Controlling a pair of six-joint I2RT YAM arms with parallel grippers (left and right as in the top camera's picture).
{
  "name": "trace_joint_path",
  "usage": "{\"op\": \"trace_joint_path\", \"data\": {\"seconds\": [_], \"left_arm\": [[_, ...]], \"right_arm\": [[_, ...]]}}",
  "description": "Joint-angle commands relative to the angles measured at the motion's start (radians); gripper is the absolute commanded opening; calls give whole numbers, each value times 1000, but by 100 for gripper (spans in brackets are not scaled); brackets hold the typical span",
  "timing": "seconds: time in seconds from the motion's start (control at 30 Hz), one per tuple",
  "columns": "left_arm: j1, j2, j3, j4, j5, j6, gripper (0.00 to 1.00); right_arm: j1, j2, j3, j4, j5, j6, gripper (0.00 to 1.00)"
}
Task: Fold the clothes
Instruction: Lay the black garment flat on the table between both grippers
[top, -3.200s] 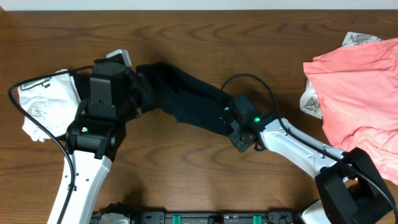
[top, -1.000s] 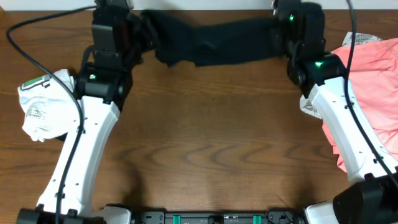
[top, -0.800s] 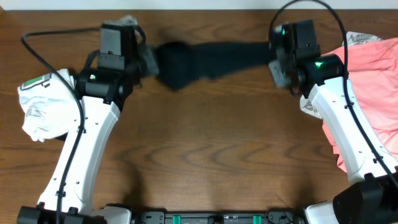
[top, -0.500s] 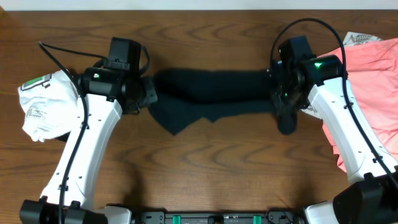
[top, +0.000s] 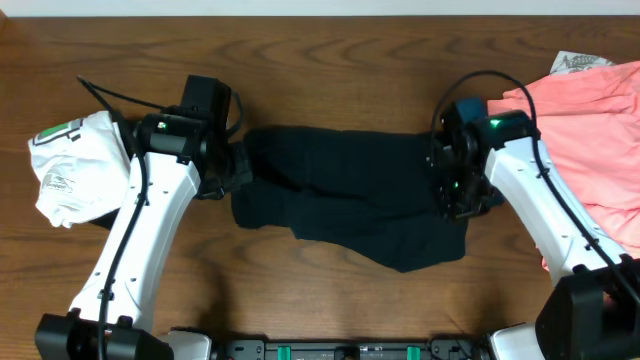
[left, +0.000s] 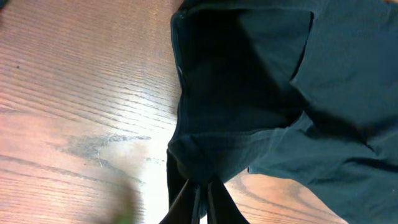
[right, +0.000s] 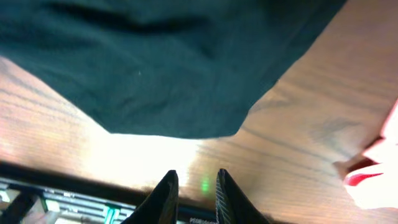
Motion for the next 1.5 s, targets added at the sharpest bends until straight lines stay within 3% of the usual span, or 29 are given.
{"op": "trace_joint_path", "data": {"seconds": [0.0,0.1,0.3,0.73,1.2,1.4,1.43,1.47], "left_arm": [[6,9,-3,-4,-22,17,6],[6,9,-3,-3,-39,16,6],[6,9,-3,0,-46,33,6],[6,9,-3,1,-46,61,6],[6,9,-3,11,-46,61,6],[6,9,-3,10,-46,61,7],[6,9,-3,10,-46,61,7],[6,9,-3,10,-46,61,7]], "right_arm": [[-6,-6,-54,2,-101,19,21],[-6,-6,-117,13,-138,81,21],[-14,-6,-246,159,-55,348,20],[-79,-6,-417,340,0,597,20],[-104,-6,-520,521,-140,603,21],[-93,-6,-520,568,-198,600,43],[-92,-6,-520,566,-198,600,41],[-92,-6,-520,565,-198,600,30]]}}
